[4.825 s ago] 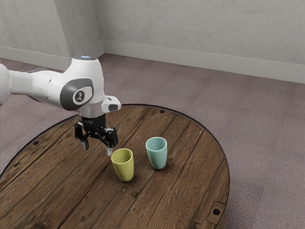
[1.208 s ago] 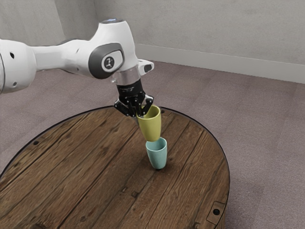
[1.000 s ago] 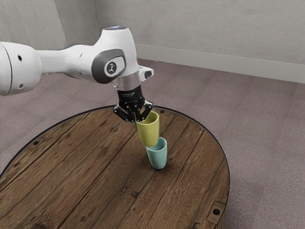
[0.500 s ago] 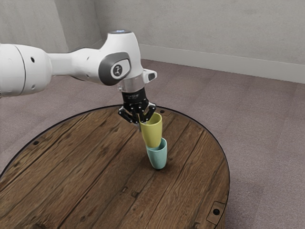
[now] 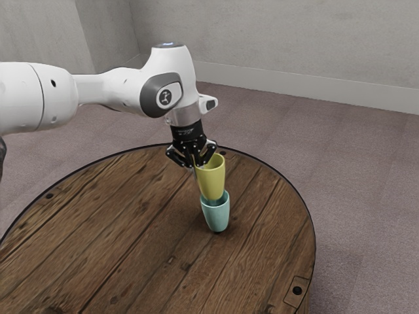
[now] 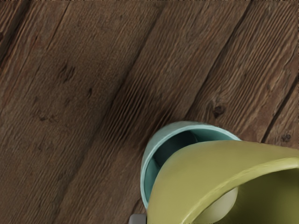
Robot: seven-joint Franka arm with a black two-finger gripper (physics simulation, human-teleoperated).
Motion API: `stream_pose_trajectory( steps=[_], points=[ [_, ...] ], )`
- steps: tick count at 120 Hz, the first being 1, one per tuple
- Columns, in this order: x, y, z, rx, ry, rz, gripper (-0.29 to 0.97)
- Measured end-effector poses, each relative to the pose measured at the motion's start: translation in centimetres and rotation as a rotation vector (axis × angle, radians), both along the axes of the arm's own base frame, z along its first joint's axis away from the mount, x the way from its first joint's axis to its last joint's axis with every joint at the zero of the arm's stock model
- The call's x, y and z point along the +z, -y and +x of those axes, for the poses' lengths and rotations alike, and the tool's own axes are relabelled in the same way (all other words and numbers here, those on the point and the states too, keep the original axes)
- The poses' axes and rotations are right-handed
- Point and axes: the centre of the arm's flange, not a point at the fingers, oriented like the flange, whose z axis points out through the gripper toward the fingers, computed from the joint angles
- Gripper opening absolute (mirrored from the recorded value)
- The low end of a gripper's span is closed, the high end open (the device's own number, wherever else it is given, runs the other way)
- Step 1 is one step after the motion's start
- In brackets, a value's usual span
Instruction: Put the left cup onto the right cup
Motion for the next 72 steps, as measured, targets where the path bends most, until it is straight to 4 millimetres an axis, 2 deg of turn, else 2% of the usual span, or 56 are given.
stream_pose_trajectory(
  steps=[72],
  points=[
    [-0.98,0.0,0.04,-0.007,0.006,-0.01,-0.11]
  ],
)
